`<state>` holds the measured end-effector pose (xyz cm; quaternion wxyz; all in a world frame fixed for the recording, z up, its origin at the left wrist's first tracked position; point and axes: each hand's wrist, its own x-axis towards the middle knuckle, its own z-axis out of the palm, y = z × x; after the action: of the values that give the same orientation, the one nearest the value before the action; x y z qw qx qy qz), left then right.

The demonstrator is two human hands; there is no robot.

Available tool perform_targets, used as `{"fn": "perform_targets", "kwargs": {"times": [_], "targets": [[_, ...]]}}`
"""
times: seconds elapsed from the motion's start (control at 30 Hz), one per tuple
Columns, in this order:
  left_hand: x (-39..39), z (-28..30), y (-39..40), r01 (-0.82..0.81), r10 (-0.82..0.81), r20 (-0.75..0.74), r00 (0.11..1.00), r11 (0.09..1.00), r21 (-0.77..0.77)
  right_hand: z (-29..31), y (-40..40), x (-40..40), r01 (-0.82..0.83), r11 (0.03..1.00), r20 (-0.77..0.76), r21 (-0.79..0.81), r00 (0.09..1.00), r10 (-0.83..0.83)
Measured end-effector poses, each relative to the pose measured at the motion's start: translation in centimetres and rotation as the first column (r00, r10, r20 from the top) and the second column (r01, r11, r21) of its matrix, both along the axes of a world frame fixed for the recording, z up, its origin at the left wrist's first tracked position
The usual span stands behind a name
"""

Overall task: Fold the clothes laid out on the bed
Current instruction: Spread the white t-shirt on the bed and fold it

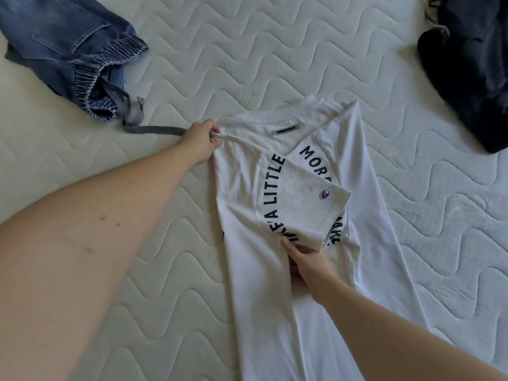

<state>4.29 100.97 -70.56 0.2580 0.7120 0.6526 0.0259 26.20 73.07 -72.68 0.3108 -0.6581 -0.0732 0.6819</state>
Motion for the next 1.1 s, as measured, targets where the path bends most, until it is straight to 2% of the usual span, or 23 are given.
{"fn": "perform_targets", "kwargs": {"times": [0.17,0.33,0.6,0.8,0.93,1.1], "targets": [[-0.9,0.9,3.0,0.172,-0.187,-0.091,0.978,0.973,-0.152,-0.2,0.1,0.0,-0.001,1.000,-0.013,-0.011,1.000,0.001],[-2.4,1.8,4.5,0.265,-0.293,-0.167,0.942,0.949,-0.172,-0.4,0.2,0.0,0.009,1.000,-0.009,-0.011,1.000,-0.009],[-2.9,1.7,3.6,0.334,-0.349,-0.064,0.935,0.927,-0.172,-0.5,0.3,-0.1,0.006,1.000,0.005,-0.009,1.000,-0.006],[-2.2,1.8,3.8,0.282,-0.291,-0.100,0.951,0.954,-0.099,0.0,0.3,-0.1,-0.010,1.000,0.015,-0.008,1.000,0.010],[-2.8,1.7,3.9,0.270,-0.290,-0.185,0.939,0.955,-0.126,0.0,0.4,-0.1,-0.031,0.999,0.023,-0.017,0.999,0.032],[-2.2,0.9,2.7,0.168,-0.182,-0.225,0.957,0.983,-0.080,0.1,0.4,-0.1,-0.033,0.999,0.018,-0.020,0.999,0.033]]}}
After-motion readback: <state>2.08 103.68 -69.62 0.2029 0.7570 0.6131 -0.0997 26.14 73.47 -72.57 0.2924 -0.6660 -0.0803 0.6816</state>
